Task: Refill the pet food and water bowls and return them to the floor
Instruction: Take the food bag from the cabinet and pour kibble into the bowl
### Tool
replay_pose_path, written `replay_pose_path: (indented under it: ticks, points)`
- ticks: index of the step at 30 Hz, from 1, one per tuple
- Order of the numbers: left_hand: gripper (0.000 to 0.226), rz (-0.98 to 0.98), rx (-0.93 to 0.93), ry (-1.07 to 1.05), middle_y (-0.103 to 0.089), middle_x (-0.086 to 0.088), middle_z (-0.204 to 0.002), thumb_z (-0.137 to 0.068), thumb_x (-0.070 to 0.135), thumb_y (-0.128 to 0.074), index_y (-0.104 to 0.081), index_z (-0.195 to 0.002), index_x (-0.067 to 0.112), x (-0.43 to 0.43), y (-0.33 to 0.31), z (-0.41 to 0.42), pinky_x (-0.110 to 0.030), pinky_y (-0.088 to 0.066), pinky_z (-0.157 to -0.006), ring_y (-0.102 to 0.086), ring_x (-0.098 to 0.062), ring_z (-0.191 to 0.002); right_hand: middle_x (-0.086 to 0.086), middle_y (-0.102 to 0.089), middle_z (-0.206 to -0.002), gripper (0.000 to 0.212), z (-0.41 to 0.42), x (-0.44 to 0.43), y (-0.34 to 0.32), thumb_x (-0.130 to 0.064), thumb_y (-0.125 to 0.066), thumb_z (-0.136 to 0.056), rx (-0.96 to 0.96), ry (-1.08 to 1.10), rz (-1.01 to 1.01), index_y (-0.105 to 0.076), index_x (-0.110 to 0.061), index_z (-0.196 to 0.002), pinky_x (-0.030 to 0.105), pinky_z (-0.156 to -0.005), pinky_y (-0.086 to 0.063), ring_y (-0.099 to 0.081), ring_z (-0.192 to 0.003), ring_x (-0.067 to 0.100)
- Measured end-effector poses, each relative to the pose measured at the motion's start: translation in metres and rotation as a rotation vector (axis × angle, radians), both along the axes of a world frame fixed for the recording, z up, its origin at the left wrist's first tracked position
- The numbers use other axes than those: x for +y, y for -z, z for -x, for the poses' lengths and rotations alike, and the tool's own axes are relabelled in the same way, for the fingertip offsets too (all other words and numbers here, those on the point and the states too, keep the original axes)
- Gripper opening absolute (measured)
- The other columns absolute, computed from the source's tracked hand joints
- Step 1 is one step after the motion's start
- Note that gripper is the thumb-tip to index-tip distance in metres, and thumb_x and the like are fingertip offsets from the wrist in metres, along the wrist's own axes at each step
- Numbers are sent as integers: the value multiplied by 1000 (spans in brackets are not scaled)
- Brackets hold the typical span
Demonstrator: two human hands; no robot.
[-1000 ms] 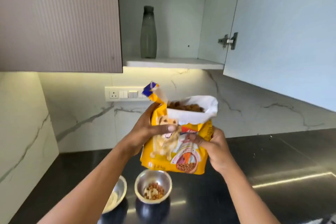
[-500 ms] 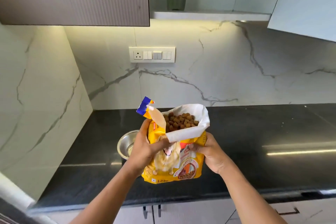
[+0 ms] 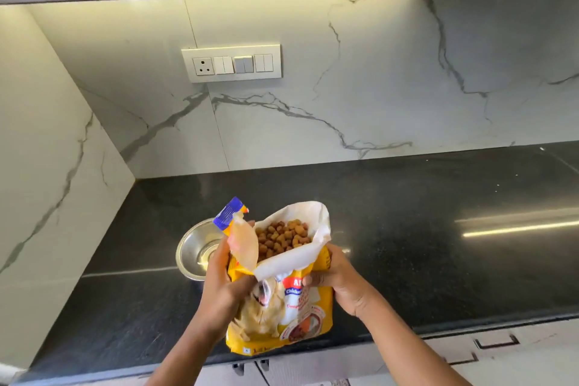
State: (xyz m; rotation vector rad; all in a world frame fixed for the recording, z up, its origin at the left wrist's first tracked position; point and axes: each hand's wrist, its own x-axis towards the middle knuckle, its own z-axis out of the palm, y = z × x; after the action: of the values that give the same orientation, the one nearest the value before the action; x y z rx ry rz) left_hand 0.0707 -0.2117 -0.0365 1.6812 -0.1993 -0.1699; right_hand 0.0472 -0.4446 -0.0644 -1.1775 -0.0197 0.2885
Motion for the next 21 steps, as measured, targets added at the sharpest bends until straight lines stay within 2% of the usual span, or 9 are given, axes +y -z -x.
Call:
replay_pose_path:
  ticks: [3,7,11,15,21]
  points:
    - [67,-21,47,-17,-74,-7,-125,-66,39,-78,-65,-132,32,3,13,-1,-63,-54,-100,-70,-30,-118,26,-67,-141,107,-3,9,17,-44,-103,-56,16,-67,-69,-58,-11,-146,52,-105,-58,-65,-130,42]
    - [69,-102,74,15,-75,-7,-123,-70,43,-78,-63,-135,26,18,22,-13,-62,-54,-100,-70,-31,-117,31,-64,-142,105,-8,28,42,-45,-103,-57,94,12,-121,-59,-9,-146,56,-107,-56,-62,-133,47]
    - [66,-171,89,93,-75,2,-125,-73,43,-77,-62,-135,30,37,22,-35,-58,-54,-102,-70,-23,-119,25,-69,-137,111,-14,52,57,-46,-103,-55,140,78,-176,-55,-8,-147,49,-101,-60,-67,-128,39]
    - [56,-202,119,170,-77,2,-119,-73,45,-78,-67,-126,31,47,15,-56,-57,-55,-101,-72,-20,-113,24,-69,-137,123,-21,70,67,-48,-104,-53,160,162,-236,-47,-5,-153,45,-97,-61,-70,-125,36]
    - [53,-288,117,275,-77,4,-115,-73,46,-78,-66,-124,36,48,6,-82,-57,-55,-99,-73,-19,-109,19,-76,-128,112,-24,91,81,-52,-102,-53,206,287,-281,-57,-7,-145,44,-93,-62,-73,-118,33]
